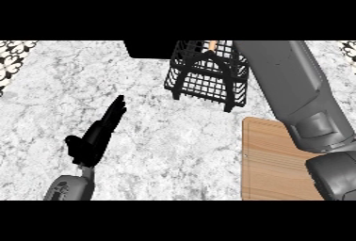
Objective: Pick the sweet potato from the cutting board and place it in the tiered basket
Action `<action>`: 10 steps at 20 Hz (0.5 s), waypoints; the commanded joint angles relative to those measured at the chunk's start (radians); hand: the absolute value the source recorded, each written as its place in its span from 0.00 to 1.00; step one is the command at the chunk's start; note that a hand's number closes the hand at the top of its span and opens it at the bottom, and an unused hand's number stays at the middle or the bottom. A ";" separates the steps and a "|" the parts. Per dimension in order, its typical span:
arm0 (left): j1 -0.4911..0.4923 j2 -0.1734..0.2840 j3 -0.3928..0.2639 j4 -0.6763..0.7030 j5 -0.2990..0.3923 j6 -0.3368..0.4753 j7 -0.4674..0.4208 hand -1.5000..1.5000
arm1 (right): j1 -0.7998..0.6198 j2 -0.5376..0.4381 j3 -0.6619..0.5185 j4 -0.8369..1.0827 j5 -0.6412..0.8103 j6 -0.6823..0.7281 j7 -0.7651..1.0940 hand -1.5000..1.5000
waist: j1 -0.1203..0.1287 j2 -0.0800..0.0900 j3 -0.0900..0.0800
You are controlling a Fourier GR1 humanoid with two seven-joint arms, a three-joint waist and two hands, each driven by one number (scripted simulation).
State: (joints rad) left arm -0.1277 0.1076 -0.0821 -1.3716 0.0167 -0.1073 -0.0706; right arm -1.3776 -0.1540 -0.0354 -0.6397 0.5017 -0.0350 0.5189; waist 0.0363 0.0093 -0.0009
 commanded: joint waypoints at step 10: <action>-0.011 0.003 0.023 0.052 -0.011 0.001 -0.038 0.50 | -0.101 0.071 -0.244 0.200 -0.208 -0.037 0.118 0.00 | -0.006 0.001 0.000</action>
State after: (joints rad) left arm -0.1388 0.1132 -0.0680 -1.3428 0.0108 -0.1133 -0.0891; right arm -1.4549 -0.0995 -0.2083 -0.4850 0.3627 -0.0750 0.5691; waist 0.0320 0.0034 -0.0027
